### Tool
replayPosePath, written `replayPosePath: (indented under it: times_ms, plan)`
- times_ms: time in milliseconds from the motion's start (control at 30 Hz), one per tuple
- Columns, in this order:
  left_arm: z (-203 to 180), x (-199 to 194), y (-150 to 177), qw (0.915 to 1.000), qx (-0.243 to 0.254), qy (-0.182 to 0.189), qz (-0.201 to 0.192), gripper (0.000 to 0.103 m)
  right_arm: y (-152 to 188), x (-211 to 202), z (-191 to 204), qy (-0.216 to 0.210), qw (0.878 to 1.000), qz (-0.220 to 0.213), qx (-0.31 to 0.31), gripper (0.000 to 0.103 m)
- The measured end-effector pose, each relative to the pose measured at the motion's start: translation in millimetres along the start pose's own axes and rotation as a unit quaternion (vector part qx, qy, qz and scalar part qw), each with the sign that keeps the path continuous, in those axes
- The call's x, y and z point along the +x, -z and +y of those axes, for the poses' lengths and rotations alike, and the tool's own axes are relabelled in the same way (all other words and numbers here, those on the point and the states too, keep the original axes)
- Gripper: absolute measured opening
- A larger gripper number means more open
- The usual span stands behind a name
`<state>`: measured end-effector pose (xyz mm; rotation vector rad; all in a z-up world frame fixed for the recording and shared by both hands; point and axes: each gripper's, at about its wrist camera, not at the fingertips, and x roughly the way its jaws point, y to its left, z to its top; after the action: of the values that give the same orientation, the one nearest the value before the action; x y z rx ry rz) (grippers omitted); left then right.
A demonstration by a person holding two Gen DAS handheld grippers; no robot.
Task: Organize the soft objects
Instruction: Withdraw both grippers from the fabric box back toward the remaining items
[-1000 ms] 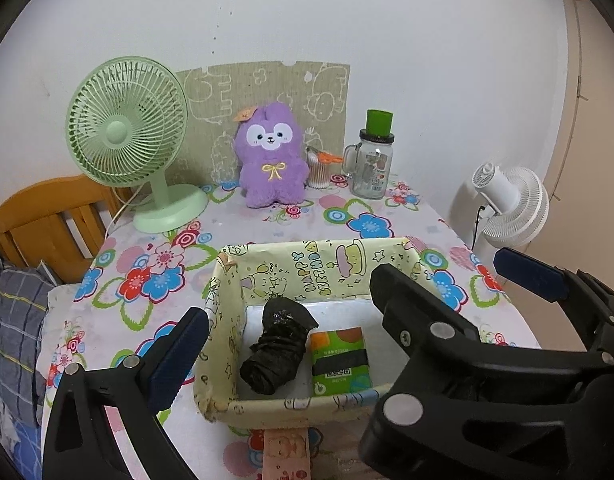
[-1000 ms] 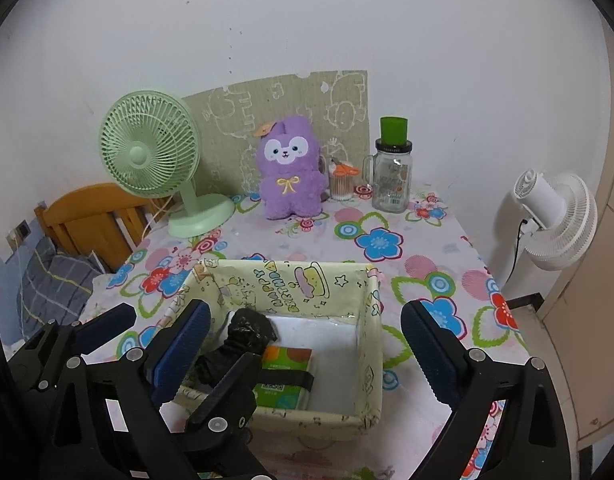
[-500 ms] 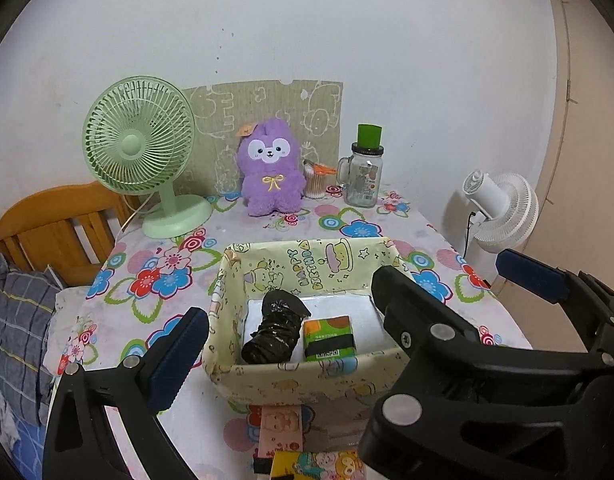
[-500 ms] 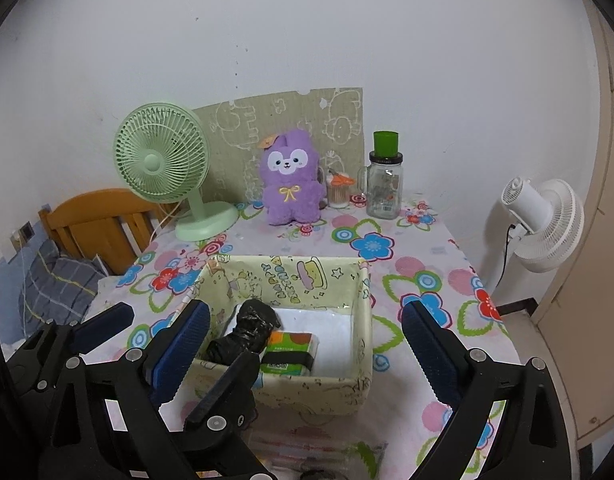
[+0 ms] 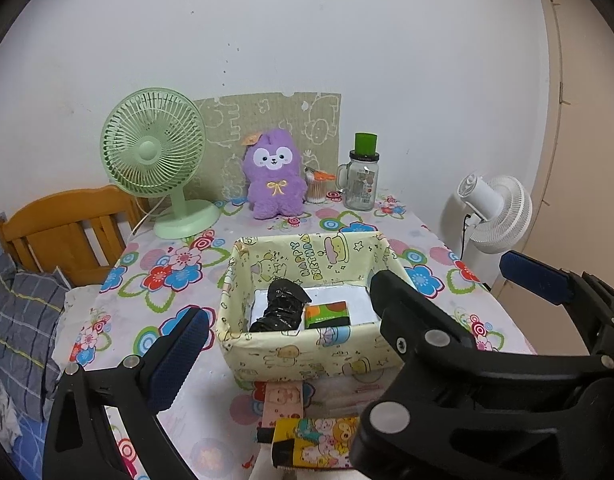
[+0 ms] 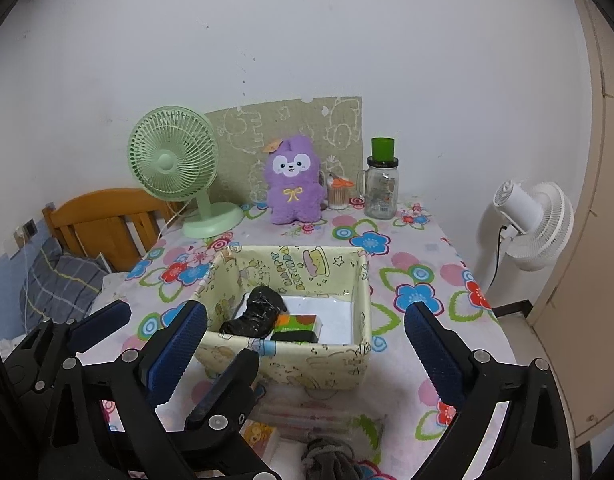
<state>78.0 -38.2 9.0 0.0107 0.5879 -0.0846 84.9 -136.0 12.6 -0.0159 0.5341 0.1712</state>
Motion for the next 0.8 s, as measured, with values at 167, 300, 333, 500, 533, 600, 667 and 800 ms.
replayPosePath:
  times_ms: [167,300,333,500,533,600,667,800]
  plan:
    - [0,-10,6,1.0000,0.001,-0.001,-0.006,0.103,7,-10,3,0.004,1.000,-0.006,0.001,0.102]
    - [-1,-14,11,1.0000,-0.001,0.001,-0.004,0.103,13,-16,2,0.006,1.000,-0.005,0.000,0.102]
    - [-1,-15,13,1.0000,-0.001,0.001,-0.005,0.103,14,-17,2,0.006,1.000,-0.004,0.000,0.102]
    - [-3,-18,21,0.9999,-0.003,0.002,-0.010,0.103,22,-20,2,0.010,1.000,-0.006,-0.005,0.102]
    - [-2,-18,23,0.9999,-0.003,0.003,-0.010,0.103,24,-21,2,0.011,1.000,-0.006,-0.006,0.102]
    - [-2,-19,27,0.9999,-0.007,-0.001,-0.015,0.103,28,-21,2,0.015,1.000,-0.006,-0.006,0.102]
    - [-2,-18,31,0.9998,-0.010,-0.002,-0.015,0.103,31,-21,2,0.016,1.000,-0.007,-0.005,0.102]
    - [0,-14,40,0.9998,-0.017,0.004,-0.009,0.103,40,-18,2,0.013,1.000,-0.001,-0.001,0.102]
